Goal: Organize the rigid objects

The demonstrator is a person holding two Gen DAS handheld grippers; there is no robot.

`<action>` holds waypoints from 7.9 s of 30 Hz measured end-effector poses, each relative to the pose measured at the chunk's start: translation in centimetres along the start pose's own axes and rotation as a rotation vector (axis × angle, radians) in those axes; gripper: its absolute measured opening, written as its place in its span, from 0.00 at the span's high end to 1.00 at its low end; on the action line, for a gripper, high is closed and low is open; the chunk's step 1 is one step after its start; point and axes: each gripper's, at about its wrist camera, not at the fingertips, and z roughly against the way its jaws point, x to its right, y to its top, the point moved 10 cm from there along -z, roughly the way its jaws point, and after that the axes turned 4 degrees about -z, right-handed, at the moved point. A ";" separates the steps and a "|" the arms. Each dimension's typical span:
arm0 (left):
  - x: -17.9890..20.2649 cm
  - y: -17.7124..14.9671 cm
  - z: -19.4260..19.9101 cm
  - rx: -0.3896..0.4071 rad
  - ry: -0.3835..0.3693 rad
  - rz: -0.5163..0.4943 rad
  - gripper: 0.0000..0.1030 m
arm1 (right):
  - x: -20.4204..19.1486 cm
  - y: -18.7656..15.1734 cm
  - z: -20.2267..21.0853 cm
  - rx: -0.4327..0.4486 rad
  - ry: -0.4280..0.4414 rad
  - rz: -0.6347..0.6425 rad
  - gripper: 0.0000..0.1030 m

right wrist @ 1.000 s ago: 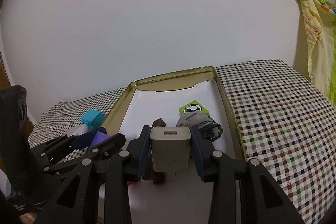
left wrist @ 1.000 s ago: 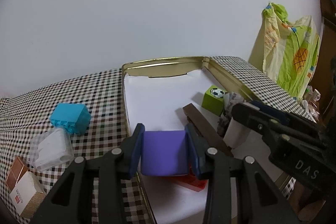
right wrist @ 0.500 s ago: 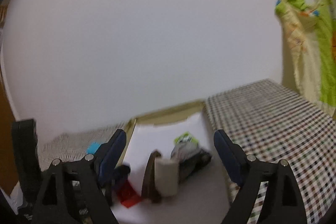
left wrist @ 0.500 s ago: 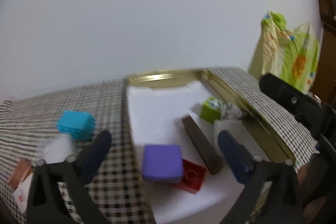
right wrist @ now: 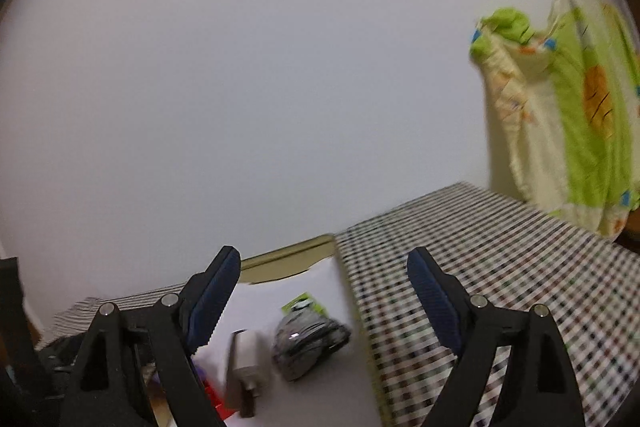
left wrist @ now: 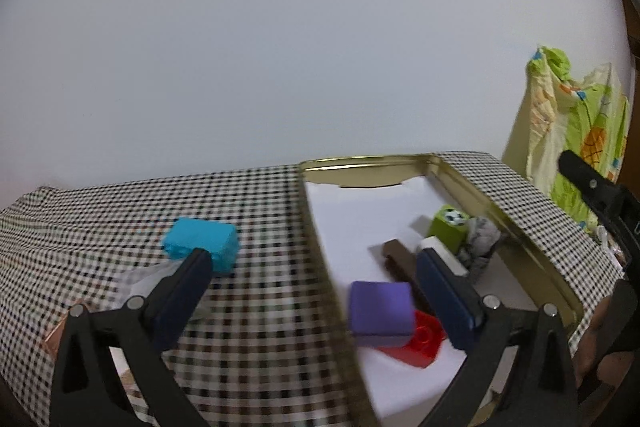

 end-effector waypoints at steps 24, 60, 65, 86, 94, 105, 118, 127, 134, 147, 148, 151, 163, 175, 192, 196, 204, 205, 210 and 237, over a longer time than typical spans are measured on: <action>-8.5 -2.7 2.8 0.014 0.098 -0.007 0.01 | -4.9 -2.0 3.7 0.135 -0.119 0.089 0.15; -28.2 -5.3 4.9 -0.021 0.323 0.115 0.00 | -22.1 -12.3 1.5 -0.154 0.158 0.162 0.15; -31.8 -6.4 5.4 -0.050 0.363 0.160 0.01 | -24.8 -15.1 0.5 -0.281 0.214 0.199 0.15; -34.4 -7.9 5.0 -0.121 0.407 0.200 0.01 | -32.1 -26.9 -0.5 -0.754 0.289 0.269 0.15; -34.1 -7.8 5.1 -0.121 0.387 0.198 0.01 | -27.1 -25.1 -2.8 -0.731 0.111 0.403 0.15; -33.7 -8.2 4.7 -0.136 0.378 0.178 0.01 | -27.3 -21.6 -3.2 -0.592 0.148 0.259 0.15; -32.0 -7.9 4.4 -0.139 0.309 0.105 0.01 | -28.9 -24.0 -6.2 -0.685 0.016 0.303 0.55; -26.6 -7.9 3.8 -0.153 0.068 -0.032 0.01 | -28.6 -19.8 -1.9 -0.537 0.277 0.293 0.58; -21.9 -8.7 3.2 -0.205 -0.071 -0.128 0.08 | -26.6 -14.5 0.7 -0.279 0.230 0.284 0.58; -20.0 -10.7 0.6 -0.360 -0.117 -0.102 0.52 | -27.2 -14.4 2.7 -0.289 0.241 0.256 0.58; -20.1 -10.7 0.7 -0.357 -0.114 -0.101 0.56 | -27.2 -14.4 2.6 -0.290 0.240 0.254 0.58; -20.3 -10.7 0.8 -0.355 -0.092 -0.091 0.56 | -27.0 -14.4 2.8 -0.296 0.235 0.242 0.58; -20.6 -7.2 3.8 -0.147 0.007 0.073 0.56 | -25.4 -11.7 3.3 -0.211 0.226 0.228 0.58; -14.4 -4.4 2.9 -0.034 0.030 0.035 0.56 | -20.6 -8.3 4.2 -0.106 0.161 0.319 0.58; -7.2 -2.4 2.3 0.009 -0.033 0.017 0.56 | -11.0 -2.2 3.9 -0.034 0.071 0.221 0.58; -4.9 -1.4 1.8 0.025 -0.066 0.014 0.56 | -7.9 -1.2 3.2 -0.044 0.035 0.167 0.58; 0.0 -0.1 1.5 0.049 -0.128 -0.043 0.56 | -4.4 0.2 1.5 -0.006 -0.036 0.222 0.58; 0.9 0.0 1.4 0.049 -0.141 -0.050 0.56 | -3.9 0.3 1.3 -0.007 -0.047 0.241 0.58; 4.3 0.2 1.1 0.046 -0.194 -0.080 0.56 | -2.4 -0.6 -0.1 -0.058 -0.058 0.229 0.58; 9.7 -1.6 -0.1 -0.039 -0.208 -0.127 0.56 | -2.8 -3.7 -3.2 -0.209 -0.011 0.263 0.58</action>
